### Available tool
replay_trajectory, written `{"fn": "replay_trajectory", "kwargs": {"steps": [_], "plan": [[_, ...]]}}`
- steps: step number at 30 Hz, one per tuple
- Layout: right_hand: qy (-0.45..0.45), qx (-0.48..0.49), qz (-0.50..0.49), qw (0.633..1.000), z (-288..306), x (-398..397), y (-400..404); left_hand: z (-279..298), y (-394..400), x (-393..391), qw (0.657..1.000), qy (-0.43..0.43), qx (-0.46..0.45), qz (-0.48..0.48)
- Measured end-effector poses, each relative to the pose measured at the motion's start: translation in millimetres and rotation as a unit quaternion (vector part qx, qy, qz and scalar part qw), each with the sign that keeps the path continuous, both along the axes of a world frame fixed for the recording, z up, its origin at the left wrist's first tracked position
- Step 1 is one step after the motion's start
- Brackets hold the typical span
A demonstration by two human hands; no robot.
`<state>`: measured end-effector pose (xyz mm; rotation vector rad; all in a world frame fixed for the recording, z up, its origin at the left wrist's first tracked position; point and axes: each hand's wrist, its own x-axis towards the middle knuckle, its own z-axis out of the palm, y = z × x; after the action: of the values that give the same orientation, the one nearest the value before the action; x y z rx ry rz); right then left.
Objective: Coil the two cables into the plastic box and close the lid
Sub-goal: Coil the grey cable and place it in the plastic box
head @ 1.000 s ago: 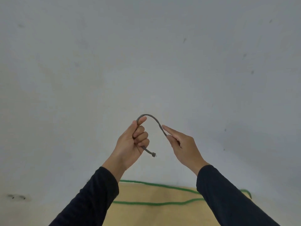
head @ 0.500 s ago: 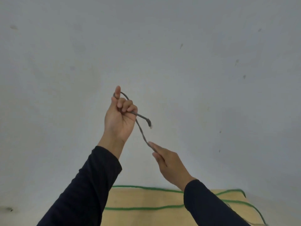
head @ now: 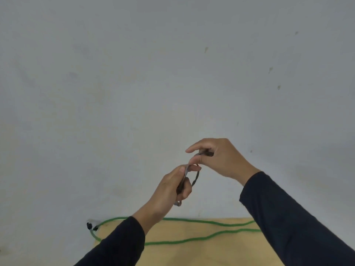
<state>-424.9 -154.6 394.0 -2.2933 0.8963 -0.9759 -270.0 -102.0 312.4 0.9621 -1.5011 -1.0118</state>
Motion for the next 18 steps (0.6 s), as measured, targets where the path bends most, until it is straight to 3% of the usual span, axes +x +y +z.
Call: {"fn": "replay_trajectory", "kwargs": {"steps": [3,7,9,12,14,16,18], "plan": [[-0.038,0.014,0.015,0.999,7.5,-11.8,-5.1,12.6,5.6,4.5,0.985,0.149,0.036,-0.072],[-0.149,0.043,0.012,0.988,-3.3,-7.7,-15.9,37.8,8.8,2.3,0.936,0.309,0.079,-0.151],[-0.169,0.028,-0.02,0.985,-18.3,4.1,-22.7,52.9,3.8,-0.4,0.903,0.393,0.059,-0.165],[-0.114,0.004,-0.051,0.992,-50.8,24.0,-19.6,81.0,-14.7,10.7,0.849,0.51,-0.031,-0.133],[-0.032,-0.004,-0.015,0.999,-75.8,34.5,-6.0,97.4,-26.3,28.1,0.837,0.536,-0.08,-0.071],[0.05,-0.011,0.022,0.998,-91.7,43.1,8.4,105.1,-35.3,43.8,0.844,0.526,-0.1,-0.015],[0.081,-0.035,0.048,0.995,-92.6,49.6,18.4,101.0,-44.3,52.6,0.878,0.467,-0.096,0.035]]}}
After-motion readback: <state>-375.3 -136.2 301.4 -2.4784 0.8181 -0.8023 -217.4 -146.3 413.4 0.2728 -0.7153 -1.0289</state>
